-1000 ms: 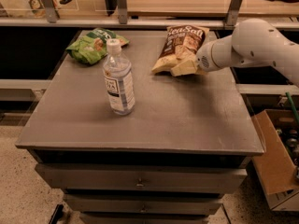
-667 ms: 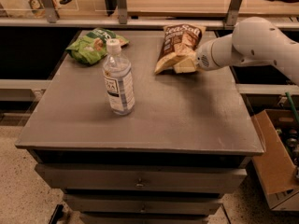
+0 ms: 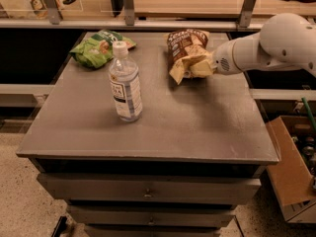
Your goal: Move green rice chip bag near blue plastic bottle
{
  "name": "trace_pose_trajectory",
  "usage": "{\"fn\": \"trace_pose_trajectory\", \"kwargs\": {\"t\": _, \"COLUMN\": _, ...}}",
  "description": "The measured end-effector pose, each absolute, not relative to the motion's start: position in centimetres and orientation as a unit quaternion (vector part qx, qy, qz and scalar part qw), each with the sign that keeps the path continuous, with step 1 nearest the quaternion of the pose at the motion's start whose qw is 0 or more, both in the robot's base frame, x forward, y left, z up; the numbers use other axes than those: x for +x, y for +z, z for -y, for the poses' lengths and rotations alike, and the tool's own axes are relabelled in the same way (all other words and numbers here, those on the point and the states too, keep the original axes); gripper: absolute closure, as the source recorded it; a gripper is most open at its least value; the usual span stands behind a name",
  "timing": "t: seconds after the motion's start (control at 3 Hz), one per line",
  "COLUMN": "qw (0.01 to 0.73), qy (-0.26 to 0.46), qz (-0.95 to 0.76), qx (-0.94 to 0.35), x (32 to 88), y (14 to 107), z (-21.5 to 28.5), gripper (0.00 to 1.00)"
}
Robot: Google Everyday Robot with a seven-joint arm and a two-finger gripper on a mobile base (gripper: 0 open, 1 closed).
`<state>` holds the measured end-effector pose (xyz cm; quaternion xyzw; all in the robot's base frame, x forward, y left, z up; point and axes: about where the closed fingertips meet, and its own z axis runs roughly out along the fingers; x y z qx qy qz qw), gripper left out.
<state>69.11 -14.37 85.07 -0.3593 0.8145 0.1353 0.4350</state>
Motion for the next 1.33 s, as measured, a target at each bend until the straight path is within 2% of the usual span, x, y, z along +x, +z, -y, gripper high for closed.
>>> {"fn": "trace_pose_trajectory", "kwargs": {"t": 0.67, "qw": 0.435, "qy": 0.158, "qz": -0.807, "qx": -0.368, "x": 63.5, "y": 87.4, "z": 14.8, "gripper": 1.00}}
{"fn": "trace_pose_trajectory", "kwargs": {"t": 1.33, "qw": 0.440, "qy": 0.197, "qz": -0.794, "qx": -0.371, "x": 58.9, "y": 89.0, "z": 12.9, "gripper": 1.00}}
